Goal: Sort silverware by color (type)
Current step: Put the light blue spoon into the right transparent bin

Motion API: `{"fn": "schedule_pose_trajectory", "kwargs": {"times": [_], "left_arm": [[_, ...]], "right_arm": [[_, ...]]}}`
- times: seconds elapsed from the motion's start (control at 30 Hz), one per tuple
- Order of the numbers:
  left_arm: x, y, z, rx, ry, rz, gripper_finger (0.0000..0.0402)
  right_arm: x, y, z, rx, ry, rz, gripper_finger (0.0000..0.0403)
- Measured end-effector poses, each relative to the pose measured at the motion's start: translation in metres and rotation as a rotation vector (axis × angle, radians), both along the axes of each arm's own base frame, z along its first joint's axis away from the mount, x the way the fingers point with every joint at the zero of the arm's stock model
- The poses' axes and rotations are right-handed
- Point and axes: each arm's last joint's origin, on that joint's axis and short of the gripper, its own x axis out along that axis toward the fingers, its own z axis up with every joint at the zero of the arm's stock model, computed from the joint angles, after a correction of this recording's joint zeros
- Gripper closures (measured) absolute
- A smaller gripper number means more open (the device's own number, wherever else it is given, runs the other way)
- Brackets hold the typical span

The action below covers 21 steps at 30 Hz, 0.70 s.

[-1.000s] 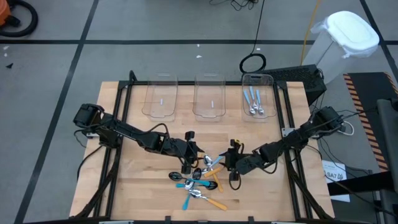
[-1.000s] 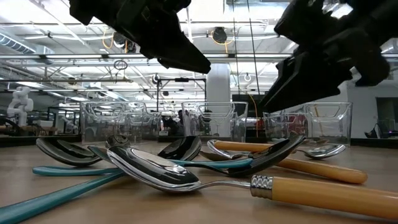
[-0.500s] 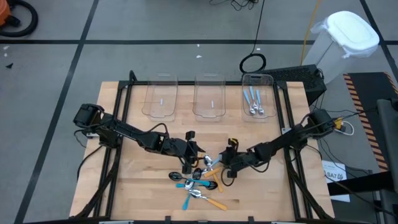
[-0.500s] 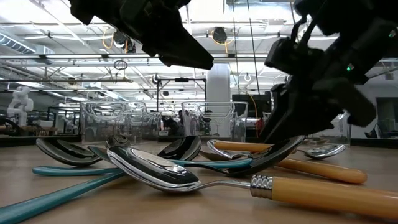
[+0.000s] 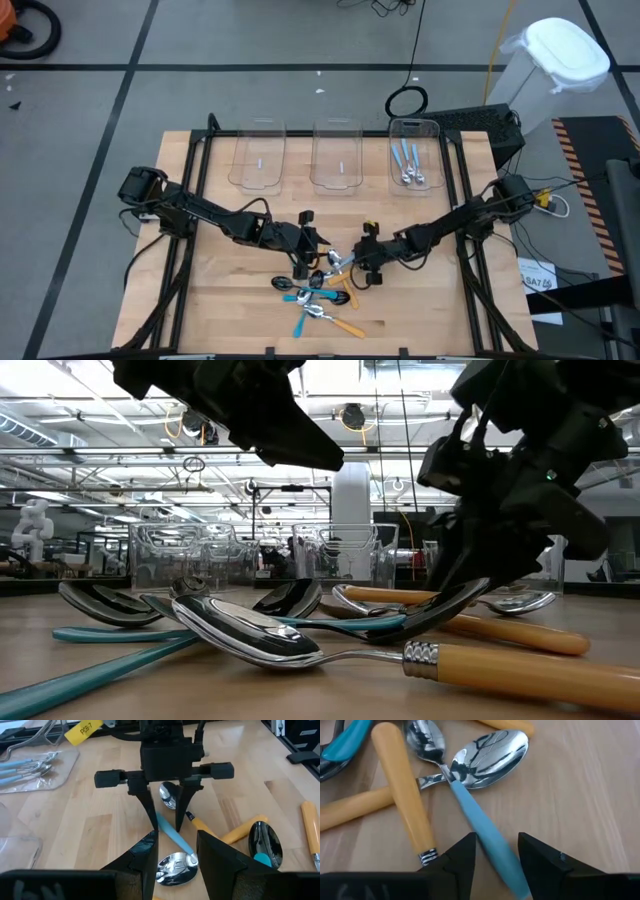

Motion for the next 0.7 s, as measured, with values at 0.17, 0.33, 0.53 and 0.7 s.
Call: {"fn": "schedule_pose_trajectory", "kwargs": {"times": [0.17,0.33,0.53,0.7], "left_arm": [[0.0012,-0.0003,0.0020,-0.007,-0.025,0.000,0.0268],[0.0017,-0.0004,0.0031,-0.009,-0.036,0.000,0.0268],[0.0016,-0.0004,0.0030,-0.004,-0.036,-0.003,0.0268],[0.0016,-0.0004,0.0029,-0.004,-0.035,-0.003,0.0268]], "right_arm": [[-0.0025,-0.0007,-0.0015,0.000,0.037,-0.014,0.0310],[-0.0032,-0.0011,-0.0018,-0.020,0.045,0.004,0.0358],[-0.0035,-0.0014,-0.0021,-0.031,0.045,0.005,0.0358],[-0.0029,-0.0012,-0.0019,-0.042,0.034,0.021,0.0358]]}}
